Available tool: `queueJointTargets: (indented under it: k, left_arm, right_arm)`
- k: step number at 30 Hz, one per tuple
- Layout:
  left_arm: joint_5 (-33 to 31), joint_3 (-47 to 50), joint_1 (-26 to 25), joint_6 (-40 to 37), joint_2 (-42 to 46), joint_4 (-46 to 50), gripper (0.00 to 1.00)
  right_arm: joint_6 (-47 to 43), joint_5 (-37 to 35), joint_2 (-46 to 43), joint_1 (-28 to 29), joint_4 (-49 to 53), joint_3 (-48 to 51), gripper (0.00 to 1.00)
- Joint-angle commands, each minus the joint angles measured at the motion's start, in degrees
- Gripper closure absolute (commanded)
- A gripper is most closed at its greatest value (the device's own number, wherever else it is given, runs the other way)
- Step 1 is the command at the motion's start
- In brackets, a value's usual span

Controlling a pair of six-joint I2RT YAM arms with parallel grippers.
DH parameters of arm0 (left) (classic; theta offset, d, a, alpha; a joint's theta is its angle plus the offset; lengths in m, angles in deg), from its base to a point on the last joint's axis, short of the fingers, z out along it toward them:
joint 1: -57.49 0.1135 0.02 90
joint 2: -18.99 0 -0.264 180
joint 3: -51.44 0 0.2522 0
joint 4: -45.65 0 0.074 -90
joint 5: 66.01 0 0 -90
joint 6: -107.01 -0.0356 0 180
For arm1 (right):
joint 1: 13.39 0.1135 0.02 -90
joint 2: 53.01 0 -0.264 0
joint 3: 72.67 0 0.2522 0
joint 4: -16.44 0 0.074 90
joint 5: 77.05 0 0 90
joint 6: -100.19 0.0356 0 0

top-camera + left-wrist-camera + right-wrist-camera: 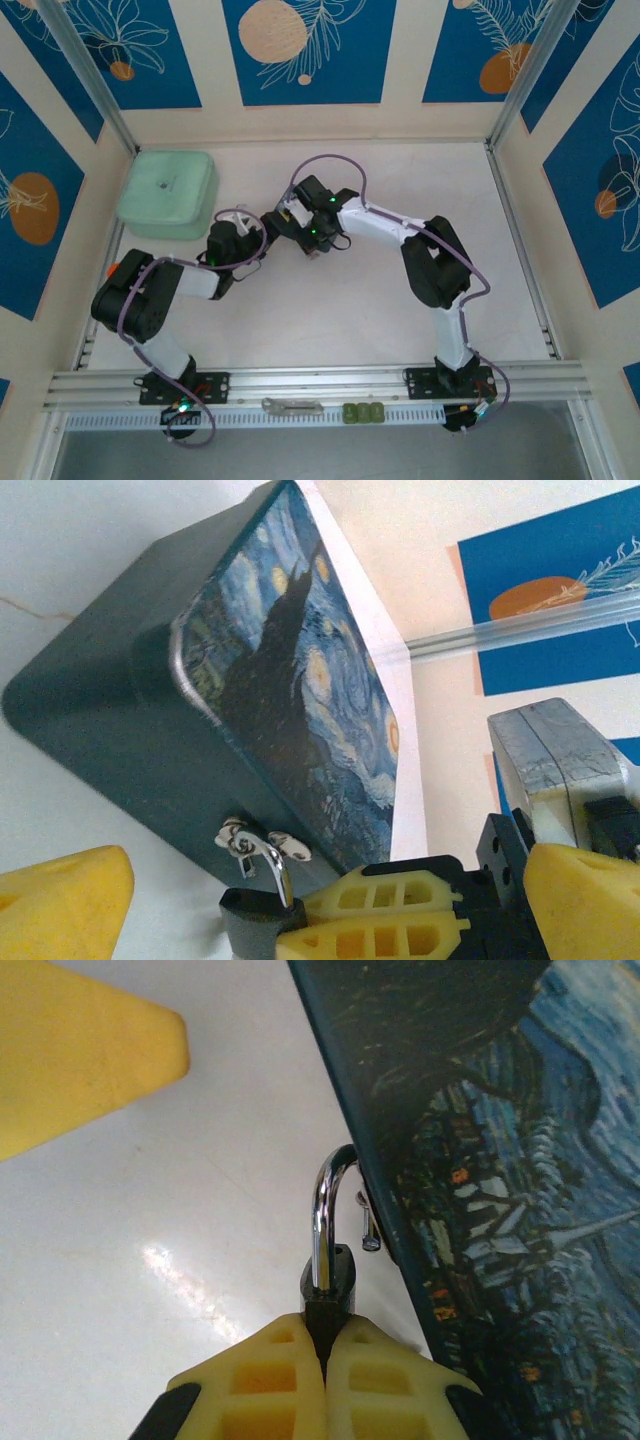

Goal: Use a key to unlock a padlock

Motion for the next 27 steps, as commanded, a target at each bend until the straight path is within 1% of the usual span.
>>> queueJointTargets:
  k: [1, 3, 6, 9, 12, 16, 19, 23, 24, 27]
  left_arm:
    - [-0.78, 0.32, 1.07, -0.03, -0.04, -0.54, 0.00]
    - [-1.09, -0.20, 2.14, -0.55, 0.64, 1.05, 0.00]
    - [-0.76, -3.61, 3.33, -2.93, 1.20, 5.66, 0.00]
    - [-1.63, -8.20, 3.35, -6.61, 1.06, 11.04, 0.00]
    - [-3.05, -11.90, 3.42, -9.69, -0.13, 13.95, 0.00]
    - [-2.43, -15.09, 3.40, -9.22, -3.75, 11.47, 0.01]
    - [-3.17, -15.06, 3.44, -7.88, -5.54, 8.20, 0.01]
    - [-3.32, -15.60, 3.44, -7.42, -7.45, 6.66, 0.01]
    - [-2.97, -16.16, 3.41, -7.25, -8.30, 6.46, 0.02]
    - [-1.06, -17.81, 3.42, -6.39, -11.05, 4.71, 0.09]
  right_arm:
    - [-3.72, 1.07, 2.77, 2.19, 3.64, -3.49, 1.00]
    - [-3.17, 2.75, 3.27, 1.61, 5.59, -4.71, 1.00]
    - [-3.10, 5.73, 2.62, 0.53, 5.98, -3.49, 1.00]
    - [-3.98, 7.11, 1.59, -0.91, 6.51, -1.74, 1.00]
    - [-5.83, 10.83, -0.07, -2.51, 7.21, 0.25, 1.00]
    - [-7.89, 15.26, -2.03, -4.91, 7.70, 3.03, 1.00]
    - [-8.46, 18.27, -2.90, -6.55, 7.77, 4.47, 1.00]
    - [-7.94, 19.94, -4.34, -7.41, 5.50, 6.53, 1.00]
    - [-7.65, 20.46, -4.55, -7.55, 4.97, 6.77, 1.00]
    - [-6.92, 20.38, -4.98, -7.85, 4.04, 7.13, 1.00]
